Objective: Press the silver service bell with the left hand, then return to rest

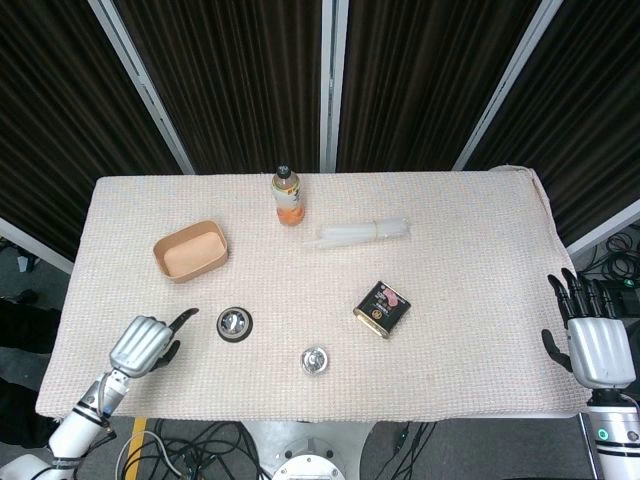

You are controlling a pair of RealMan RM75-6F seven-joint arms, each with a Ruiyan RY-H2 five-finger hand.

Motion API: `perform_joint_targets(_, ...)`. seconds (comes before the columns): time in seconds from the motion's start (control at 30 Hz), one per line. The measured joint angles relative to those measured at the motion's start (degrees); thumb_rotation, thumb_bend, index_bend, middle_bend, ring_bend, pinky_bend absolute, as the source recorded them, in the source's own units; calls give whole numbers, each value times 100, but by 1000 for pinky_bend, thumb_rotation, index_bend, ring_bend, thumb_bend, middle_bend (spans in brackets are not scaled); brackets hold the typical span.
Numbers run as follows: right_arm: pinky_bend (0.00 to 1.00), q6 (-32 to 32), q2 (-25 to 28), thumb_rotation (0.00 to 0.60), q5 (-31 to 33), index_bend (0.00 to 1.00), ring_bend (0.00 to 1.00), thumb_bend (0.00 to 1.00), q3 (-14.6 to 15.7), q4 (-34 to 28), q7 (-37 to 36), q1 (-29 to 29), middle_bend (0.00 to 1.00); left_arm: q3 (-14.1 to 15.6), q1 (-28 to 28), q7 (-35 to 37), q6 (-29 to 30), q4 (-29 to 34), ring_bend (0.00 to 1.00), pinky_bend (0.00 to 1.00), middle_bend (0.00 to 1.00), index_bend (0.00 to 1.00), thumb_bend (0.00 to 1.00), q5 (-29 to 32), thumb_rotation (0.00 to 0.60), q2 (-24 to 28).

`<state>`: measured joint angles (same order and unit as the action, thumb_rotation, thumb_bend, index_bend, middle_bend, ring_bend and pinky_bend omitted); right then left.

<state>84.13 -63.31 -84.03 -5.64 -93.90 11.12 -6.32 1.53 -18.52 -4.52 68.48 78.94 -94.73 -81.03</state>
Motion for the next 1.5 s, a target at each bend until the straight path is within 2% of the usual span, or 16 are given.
perform_joint_targets(0.23,0,-55,-34,600,27,0,0,291,13,24,-7,-20,0,31,-198,-14,-419,-74,725,705,871,156,538,298,600,-347)
perform_joint_targets(0.6,0,-40,-62,600,31,0,0,291,21,48,-15,-21,0,-14,-279,-154,-287,-47,724,705,872,156,539,345,600,-463)
perform_joint_targets(1.5,0,-68,-84,600,105,0,0,292,51,187,-154,15,0,179,-438,-206,-455,-202,723,704,872,175,541,445,600,-762)
